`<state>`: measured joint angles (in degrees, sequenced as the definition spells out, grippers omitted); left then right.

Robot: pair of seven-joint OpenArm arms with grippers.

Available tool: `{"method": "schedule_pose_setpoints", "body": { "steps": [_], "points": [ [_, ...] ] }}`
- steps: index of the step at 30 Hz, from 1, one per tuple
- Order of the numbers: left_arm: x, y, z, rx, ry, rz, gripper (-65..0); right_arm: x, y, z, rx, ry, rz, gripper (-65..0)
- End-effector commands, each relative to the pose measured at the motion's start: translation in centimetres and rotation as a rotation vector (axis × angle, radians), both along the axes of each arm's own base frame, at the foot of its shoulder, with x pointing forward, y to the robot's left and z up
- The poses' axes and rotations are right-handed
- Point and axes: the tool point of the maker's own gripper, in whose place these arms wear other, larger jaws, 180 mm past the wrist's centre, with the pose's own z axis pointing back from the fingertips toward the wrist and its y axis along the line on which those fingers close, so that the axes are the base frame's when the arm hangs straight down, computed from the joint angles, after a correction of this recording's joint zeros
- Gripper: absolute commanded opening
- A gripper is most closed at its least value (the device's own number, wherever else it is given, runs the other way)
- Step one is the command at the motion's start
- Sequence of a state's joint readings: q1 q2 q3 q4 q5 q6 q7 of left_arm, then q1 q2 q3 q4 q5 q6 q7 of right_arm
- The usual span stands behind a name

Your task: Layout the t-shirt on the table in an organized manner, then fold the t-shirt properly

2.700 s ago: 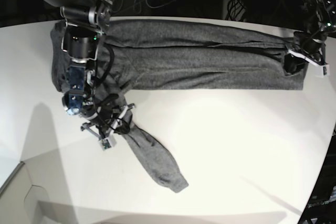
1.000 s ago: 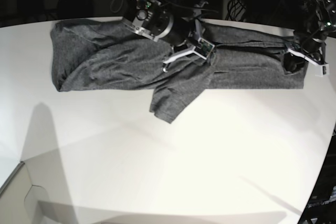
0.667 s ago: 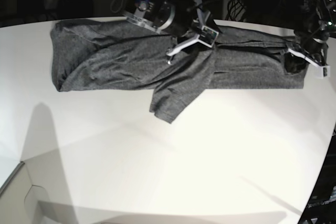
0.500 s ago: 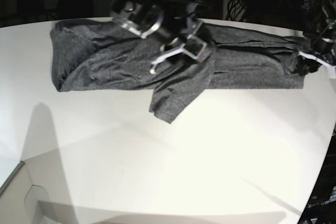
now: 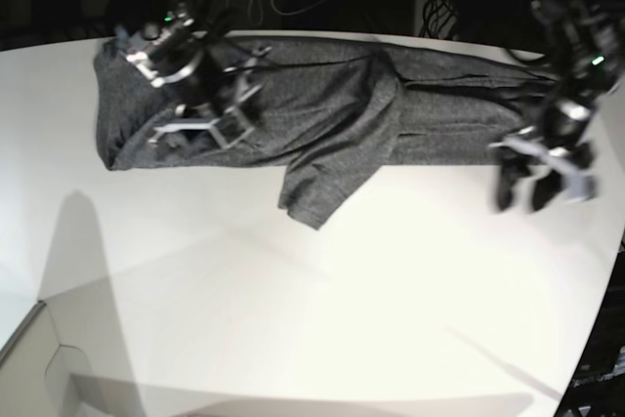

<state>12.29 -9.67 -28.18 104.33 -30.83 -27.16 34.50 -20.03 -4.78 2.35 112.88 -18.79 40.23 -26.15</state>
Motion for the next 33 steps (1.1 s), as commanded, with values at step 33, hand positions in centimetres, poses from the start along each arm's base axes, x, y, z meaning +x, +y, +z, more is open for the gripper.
{"method": "schedule_pose_setpoints", "body": {
  "steps": [33],
  "points": [
    [5.7, -25.7, -9.4, 0.142, 0.263, -0.235, -29.4, 3.5, -14.3, 3.9, -0.100, -0.146, -0.392, -38.2]
  ]
}}
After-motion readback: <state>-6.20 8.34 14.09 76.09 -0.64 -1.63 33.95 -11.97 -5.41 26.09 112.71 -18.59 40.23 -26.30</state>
